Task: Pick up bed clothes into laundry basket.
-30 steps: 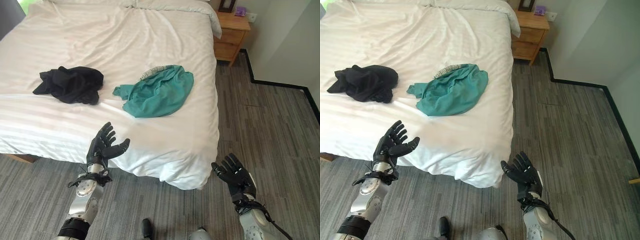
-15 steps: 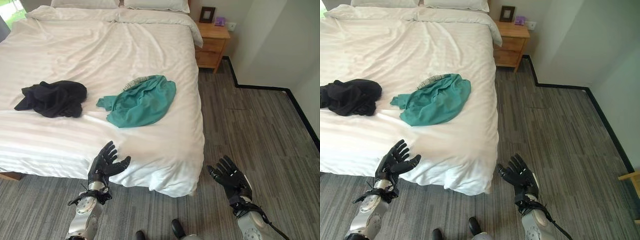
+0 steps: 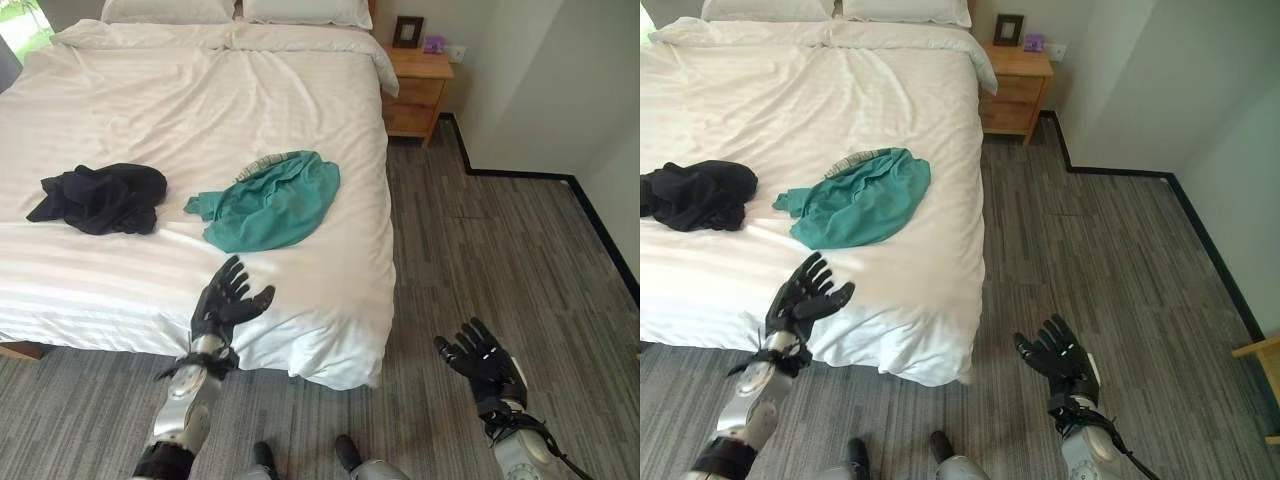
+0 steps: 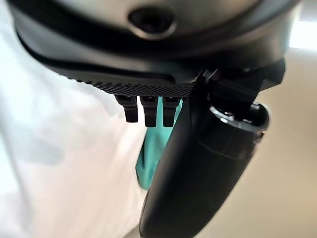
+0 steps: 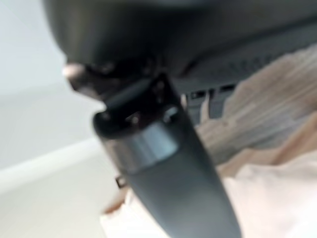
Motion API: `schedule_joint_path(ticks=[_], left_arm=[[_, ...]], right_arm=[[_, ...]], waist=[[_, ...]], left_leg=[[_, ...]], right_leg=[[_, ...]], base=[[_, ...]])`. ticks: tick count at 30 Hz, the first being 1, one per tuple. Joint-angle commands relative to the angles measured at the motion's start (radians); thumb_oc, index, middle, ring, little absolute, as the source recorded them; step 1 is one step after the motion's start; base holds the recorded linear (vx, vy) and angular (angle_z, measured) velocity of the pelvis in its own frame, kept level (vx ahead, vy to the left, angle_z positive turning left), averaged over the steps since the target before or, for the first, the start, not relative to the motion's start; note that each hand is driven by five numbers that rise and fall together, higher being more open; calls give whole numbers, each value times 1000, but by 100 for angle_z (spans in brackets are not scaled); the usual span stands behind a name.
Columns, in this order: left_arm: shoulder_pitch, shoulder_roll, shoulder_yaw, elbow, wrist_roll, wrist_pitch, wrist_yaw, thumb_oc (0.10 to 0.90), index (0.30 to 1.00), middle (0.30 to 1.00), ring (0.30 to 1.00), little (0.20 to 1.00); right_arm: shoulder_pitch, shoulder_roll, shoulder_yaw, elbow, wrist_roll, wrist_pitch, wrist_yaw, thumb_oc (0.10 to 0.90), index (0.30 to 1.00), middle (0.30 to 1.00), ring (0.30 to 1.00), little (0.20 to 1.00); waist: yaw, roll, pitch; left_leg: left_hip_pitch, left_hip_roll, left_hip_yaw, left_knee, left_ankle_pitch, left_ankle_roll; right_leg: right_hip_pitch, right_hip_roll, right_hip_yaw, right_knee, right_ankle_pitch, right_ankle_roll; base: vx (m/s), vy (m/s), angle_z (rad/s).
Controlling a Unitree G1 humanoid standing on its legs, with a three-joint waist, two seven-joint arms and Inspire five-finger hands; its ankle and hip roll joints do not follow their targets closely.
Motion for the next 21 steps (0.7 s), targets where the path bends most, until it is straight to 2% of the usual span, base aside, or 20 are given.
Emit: schedule_joint_path(ticks=[1,2,3,5,6,8,9,10,11,12,13,15,17,21], left_arm=[[-68,59,75,-118,-7,-170,26,800,900,900,900,900],[-68,59,75,-118,-7,-170,26,800,900,900,900,900],[-47,65,107,-133,-21,-179,27,800,900,900,900,900],[-16,79,138,-166,-23,-185,29,800,900,900,900,900],[-5,96,151,-173,-12,-185,34,800,900,900,900,900],[-20,132,159,-190,20,-182,40,800,900,900,900,900],[-21,133,159,-190,20,-181,40,800,900,900,900,900],[-25,149,149,-208,28,-182,32,800,900,900,900,900],[-36,158,139,-205,38,-181,46,800,900,900,900,900],[-46,176,136,-214,36,-185,59,800,900,900,900,900],[-50,193,136,-227,29,-184,55,800,900,900,900,900],[-52,228,134,-247,55,-181,48,800,900,900,900,900],[-57,247,136,-264,101,-174,55,800,900,900,900,900],[-57,248,136,-265,102,-173,56,800,900,900,900,900]], right_arm=[[-17,-94,-19,-62,-8,-116,-11,800,900,900,900,900],[-17,-94,-19,-62,-8,-116,-11,800,900,900,900,900],[-37,-103,-8,-72,-10,-115,-12,800,900,900,900,900],[-60,-101,1,-81,0,-106,-2,800,900,900,900,900],[-68,-92,10,-90,9,-100,6,800,900,900,900,900],[-68,-93,4,-106,-4,-88,14,800,900,900,900,900],[-68,-92,4,-106,-4,-88,14,800,900,900,900,900],[-91,-79,10,-102,-7,-88,10,800,900,900,900,900],[-108,-65,18,-103,12,-94,-2,800,900,900,900,900],[-126,-43,23,-105,64,-97,0,800,900,900,900,900],[-124,-12,25,-118,118,-103,18,800,900,900,900,900],[-122,-4,36,-126,103,-95,38,800,900,900,900,900],[-125,-6,37,-125,84,-96,34,800,900,900,900,900],[-126,-6,37,-124,83,-96,34,800,900,900,900,900]], waist=[[10,46,-74],[11,47,-74],[41,51,-81],[62,45,-87],[61,39,-89],[68,32,-90],[70,34,-92],[78,17,-100],[79,11,-101],[73,8,-91],[68,8,-77],[56,10,-69],[57,-13,-82],[58,-12,-86]], left_leg=[[-81,73,-85,-211,180,-41],[-82,74,-85,-211,181,-41],[-63,85,-146,-201,194,-62],[-43,97,-165,-121,181,-68],[-36,93,-160,-71,141,-59],[-42,94,-113,-22,119,-59],[-48,96,-113,-19,121,-58],[-47,67,-95,22,58,-25],[-39,53,-87,19,41,-9],[-21,46,-86,11,26,0],[-4,48,-83,-7,27,2],[23,54,-106,-65,30,13],[47,57,-105,-132,40,20],[43,59,-104,-136,47,19]], right_leg=[[171,-37,-7,16,-116,102],[170,-36,-6,16,-115,102],[203,-72,20,-2,-127,121],[216,-115,46,-13,-131,142],[210,-153,56,-17,-122,158],[203,-208,44,-23,-103,184],[197,-206,47,-25,-98,186],[168,-261,28,-22,0,208],[131,-267,28,2,91,208],[90,-249,26,55,159,195],[61,-215,24,97,185,198],[16,-140,22,171,178,199],[-9,-77,-23,174,143,206],[-16,-74,-21,173,148,207]], base=[[90,98,-43],[310,359,-62],[310,406,-57],[286,521,-67],[192,498,-85],[144,427,-57],[156,486,-8],[177,436,-6],[249,532,-11],[161,338,-25],[121,349,-28],[84,337,-12],[47,207,9],[-3,13,4]])
